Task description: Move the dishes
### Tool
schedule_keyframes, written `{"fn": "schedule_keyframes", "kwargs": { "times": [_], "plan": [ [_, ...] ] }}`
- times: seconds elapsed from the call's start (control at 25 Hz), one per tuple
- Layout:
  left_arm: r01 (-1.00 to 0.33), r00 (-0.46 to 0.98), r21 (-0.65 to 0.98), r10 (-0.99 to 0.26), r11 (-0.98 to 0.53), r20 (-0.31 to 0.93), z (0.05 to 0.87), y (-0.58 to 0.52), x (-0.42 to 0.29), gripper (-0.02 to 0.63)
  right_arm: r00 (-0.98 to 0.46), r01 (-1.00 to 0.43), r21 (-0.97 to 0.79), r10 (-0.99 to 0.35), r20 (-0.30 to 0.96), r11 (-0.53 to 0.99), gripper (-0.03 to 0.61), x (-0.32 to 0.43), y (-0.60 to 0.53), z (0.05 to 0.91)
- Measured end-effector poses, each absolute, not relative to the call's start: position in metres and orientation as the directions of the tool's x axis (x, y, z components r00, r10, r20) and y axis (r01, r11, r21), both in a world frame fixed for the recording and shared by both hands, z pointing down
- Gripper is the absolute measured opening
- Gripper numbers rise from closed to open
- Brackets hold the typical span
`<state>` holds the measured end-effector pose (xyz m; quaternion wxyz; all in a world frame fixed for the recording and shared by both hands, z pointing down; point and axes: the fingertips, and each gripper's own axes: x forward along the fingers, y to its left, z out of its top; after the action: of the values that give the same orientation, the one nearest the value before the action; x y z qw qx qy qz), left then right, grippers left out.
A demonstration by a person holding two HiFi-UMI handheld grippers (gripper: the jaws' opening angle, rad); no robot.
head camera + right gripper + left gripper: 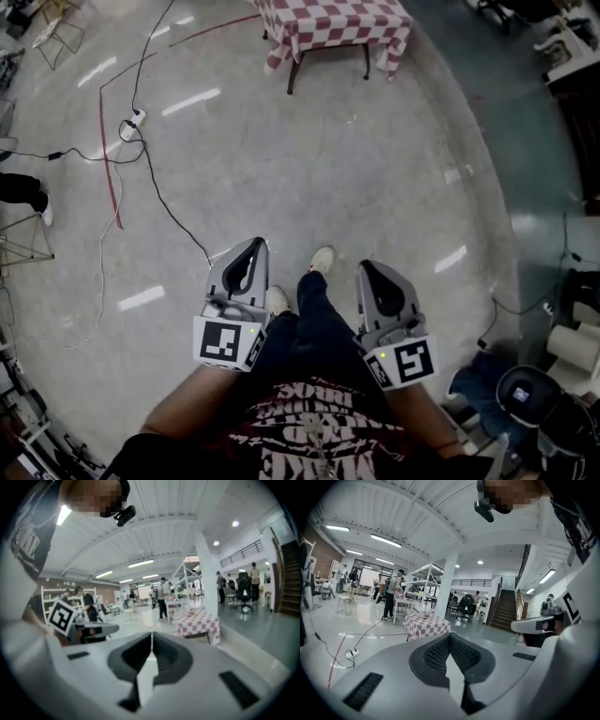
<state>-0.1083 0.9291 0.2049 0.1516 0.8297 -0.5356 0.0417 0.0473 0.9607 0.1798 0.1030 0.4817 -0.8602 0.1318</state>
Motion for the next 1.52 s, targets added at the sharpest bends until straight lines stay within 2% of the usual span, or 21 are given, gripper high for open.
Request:
{"fn": "schedule_keyframes", "kwargs": {
  "times": [0.44, 0.92, 1.16, 1.36, 1.52],
  "plan": [
    [-0.897, 0.438, 0.179, -0.865, -0.404, 0.245, 0.199, 0.865, -0.056, 0.03, -0.531, -0.846, -0.143, -0.785, 0.317, 0.515, 0.035, 0.094, 0.899, 0.179],
    [-0.91, 0.414, 0.123, -0.873, -0.395, 0.258, 0.191, 0.796, -0.011, 0.03, -0.576, -0.817, -0.149, -0.771, 0.272, 0.558, 0.035, 0.137, 0.823, 0.176],
    [-0.929, 0.366, 0.028, -0.909, -0.368, 0.201, 0.166, 0.761, -0.006, 0.029, -0.621, -0.783, -0.124, -0.757, 0.202, 0.609, 0.035, 0.141, 0.784, 0.163],
    [-0.94, 0.336, -0.028, -0.938, -0.34, 0.088, 0.132, 0.709, -0.003, 0.031, -0.614, -0.789, -0.105, -0.781, 0.112, 0.605, 0.035, 0.139, 0.733, 0.145],
    [-0.945, 0.325, -0.009, -0.946, -0.326, 0.01, 0.119, 0.684, -0.001, 0.031, -0.603, -0.797, -0.094, -0.795, 0.061, 0.597, 0.035, 0.136, 0.708, 0.135]
  ]
}}
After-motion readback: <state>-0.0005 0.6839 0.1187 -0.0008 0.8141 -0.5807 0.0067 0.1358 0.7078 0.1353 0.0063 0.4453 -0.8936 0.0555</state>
